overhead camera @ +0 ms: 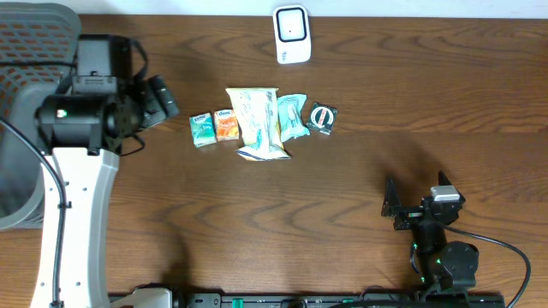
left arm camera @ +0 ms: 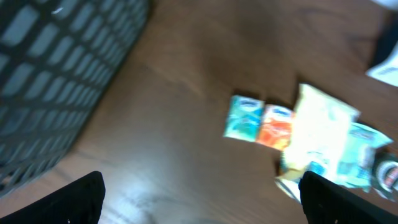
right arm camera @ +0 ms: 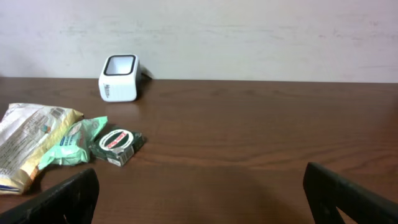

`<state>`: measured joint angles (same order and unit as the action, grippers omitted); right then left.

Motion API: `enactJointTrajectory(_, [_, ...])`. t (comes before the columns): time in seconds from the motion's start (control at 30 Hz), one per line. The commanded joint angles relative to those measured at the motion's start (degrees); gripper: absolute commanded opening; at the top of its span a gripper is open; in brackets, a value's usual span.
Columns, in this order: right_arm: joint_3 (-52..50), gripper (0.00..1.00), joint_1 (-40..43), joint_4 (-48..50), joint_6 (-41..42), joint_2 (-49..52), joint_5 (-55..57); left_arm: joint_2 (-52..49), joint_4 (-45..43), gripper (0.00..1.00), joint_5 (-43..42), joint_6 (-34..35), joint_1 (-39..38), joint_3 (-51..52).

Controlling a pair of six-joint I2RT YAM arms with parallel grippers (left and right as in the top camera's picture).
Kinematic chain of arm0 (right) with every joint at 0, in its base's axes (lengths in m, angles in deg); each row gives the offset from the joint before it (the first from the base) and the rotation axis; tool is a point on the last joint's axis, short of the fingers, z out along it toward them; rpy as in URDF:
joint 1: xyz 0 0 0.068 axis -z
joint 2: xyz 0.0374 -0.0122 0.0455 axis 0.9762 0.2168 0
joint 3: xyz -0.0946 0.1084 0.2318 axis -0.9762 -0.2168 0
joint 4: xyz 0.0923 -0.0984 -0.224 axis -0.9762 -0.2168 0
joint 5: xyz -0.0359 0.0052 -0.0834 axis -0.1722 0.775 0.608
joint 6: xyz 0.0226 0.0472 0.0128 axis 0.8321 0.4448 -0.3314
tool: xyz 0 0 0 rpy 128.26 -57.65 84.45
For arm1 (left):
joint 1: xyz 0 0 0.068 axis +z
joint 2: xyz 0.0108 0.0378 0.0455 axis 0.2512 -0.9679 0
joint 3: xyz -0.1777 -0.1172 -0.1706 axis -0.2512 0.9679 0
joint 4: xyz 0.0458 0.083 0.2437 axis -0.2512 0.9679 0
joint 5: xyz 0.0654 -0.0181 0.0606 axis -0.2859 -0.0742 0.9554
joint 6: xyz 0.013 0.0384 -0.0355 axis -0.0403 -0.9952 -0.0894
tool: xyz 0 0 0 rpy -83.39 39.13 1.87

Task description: Scan the item barcode

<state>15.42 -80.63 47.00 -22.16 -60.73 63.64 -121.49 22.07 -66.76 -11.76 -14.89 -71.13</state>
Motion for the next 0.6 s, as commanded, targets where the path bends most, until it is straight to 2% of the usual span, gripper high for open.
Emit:
enactJointTrajectory(0.0, [-0.15, 0.99, -0.22, -0.20, 0.81, -0.37, 0.04, -0.35, 2.38, 0.98, 1.09, 0.31, 1.70, 0.96])
enactJointTrajectory(0.2, [-0.15, 0.99, -0.22, -0.20, 0.81, -0.37, 0.04, -0.35, 6.45, 0.98, 4.61, 0.13, 1.75, 2.56])
enactJointTrajectory(0.3, [-0.15, 0.99, -0.22, -0.20, 0.81, -0.37, 0.02, -0.35, 7.28, 0.98, 4.28, 3.56, 2.58, 3.76])
enactJointTrajectory(0.57, [-0.15, 0.99, -0.22, -0.20, 0.81, -0.37, 0.02, -0.35, 8.61, 0.98, 3.89, 3.54, 3.17, 4.15])
